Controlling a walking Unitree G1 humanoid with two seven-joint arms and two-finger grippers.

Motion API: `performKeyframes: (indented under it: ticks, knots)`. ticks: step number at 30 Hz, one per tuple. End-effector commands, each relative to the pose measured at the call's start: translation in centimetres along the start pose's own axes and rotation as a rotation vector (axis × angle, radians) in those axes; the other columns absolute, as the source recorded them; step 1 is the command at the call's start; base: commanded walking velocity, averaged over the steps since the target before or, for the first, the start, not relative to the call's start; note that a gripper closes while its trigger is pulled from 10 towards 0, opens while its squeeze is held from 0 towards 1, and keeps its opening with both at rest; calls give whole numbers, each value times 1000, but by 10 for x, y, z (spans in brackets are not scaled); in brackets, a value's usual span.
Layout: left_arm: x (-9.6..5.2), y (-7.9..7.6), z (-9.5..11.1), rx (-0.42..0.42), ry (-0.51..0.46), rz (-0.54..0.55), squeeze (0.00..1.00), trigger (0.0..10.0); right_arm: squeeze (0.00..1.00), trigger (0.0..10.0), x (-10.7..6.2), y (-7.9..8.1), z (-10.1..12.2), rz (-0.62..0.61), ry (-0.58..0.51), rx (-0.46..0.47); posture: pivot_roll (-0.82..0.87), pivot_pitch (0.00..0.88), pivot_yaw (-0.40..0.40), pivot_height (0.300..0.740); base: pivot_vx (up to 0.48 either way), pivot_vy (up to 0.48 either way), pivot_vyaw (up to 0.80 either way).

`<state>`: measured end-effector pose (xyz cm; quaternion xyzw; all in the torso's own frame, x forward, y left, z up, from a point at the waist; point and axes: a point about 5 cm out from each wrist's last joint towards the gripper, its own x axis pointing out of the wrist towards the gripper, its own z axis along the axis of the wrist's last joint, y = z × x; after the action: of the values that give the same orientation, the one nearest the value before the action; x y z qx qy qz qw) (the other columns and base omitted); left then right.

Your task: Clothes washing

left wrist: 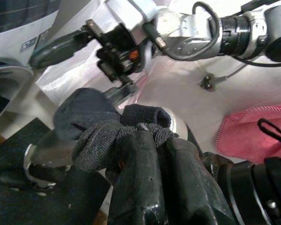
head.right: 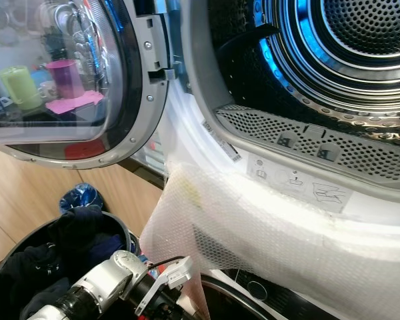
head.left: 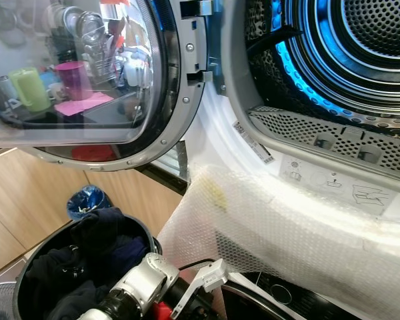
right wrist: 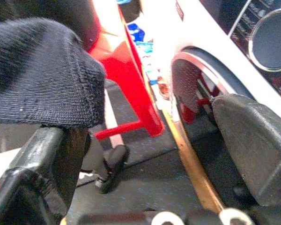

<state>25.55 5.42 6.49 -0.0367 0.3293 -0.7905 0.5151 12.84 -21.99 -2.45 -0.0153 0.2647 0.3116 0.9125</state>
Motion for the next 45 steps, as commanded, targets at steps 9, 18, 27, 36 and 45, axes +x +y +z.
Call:
performKeyframes:
  ticks: [9,18,27,36,45]
  knots:
    - [1,6,5,11,-15,38,0,0,0,10000,-14,19,2,197,-4,32,-26,0,78,740,0,0,0]
    - [6,8,5,2,-35,37,0,0,0,10000,-4,13,21,166,-76,19,-27,0,71,740,0,0,0]
    - [10,8,6,-3,-47,25,0,0,0,10000,4,17,25,209,-85,9,-23,0,65,740,0,0,0]
    - [8,8,4,-11,-54,38,0,0,0,10000,-5,-3,7,76,53,-50,-22,0,67,740,0,0,0]
    - [-16,5,15,87,-71,130,0,0,0,10000,-10,0,-12,49,156,-7,-17,0,70,740,0,0,0]
